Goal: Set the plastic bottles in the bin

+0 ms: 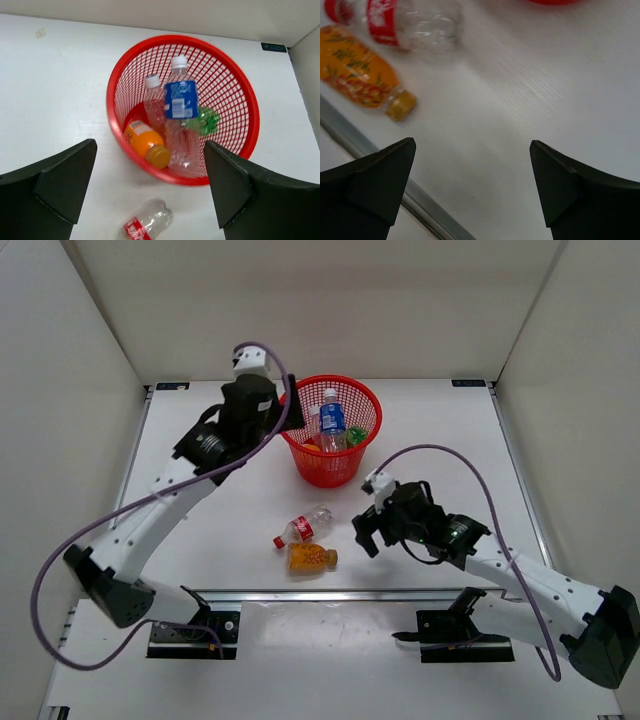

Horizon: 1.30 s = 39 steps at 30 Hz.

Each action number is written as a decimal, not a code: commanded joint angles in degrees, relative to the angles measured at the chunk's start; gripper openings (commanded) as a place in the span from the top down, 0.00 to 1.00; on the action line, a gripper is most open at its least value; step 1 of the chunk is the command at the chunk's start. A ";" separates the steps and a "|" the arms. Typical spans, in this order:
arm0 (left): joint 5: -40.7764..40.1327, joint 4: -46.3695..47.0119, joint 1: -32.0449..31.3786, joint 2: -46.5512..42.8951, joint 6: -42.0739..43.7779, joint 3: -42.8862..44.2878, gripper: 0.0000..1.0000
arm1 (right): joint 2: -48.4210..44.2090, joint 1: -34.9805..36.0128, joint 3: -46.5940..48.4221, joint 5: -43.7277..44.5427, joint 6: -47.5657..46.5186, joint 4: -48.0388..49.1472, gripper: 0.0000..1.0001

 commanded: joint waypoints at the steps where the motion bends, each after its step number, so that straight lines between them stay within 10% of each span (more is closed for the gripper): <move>1: 2.23 -5.20 1.88 -7.42 -4.11 -9.51 0.01 | 3.96 6.41 0.13 -5.63 -8.12 6.77 0.05; 14: 12.34 -23.84 9.98 -35.02 -20.10 -44.33 0.01 | 26.37 18.29 1.63 -9.27 -13.33 28.92 0.09; 24: 14.90 -28.06 13.76 -43.56 -19.06 -44.62 0.01 | 35.18 19.62 -1.62 -3.82 -14.20 42.19 0.15; 33: 16.22 -24.91 14.02 -40.31 -16.61 -44.01 0.01 | 26.84 20.15 -8.22 -6.44 -10.69 43.70 0.49; 39: 20.08 -16.91 13.23 -33.03 -10.03 -42.34 0.02 | 10.94 17.53 -8.66 -6.00 -7.01 34.76 0.54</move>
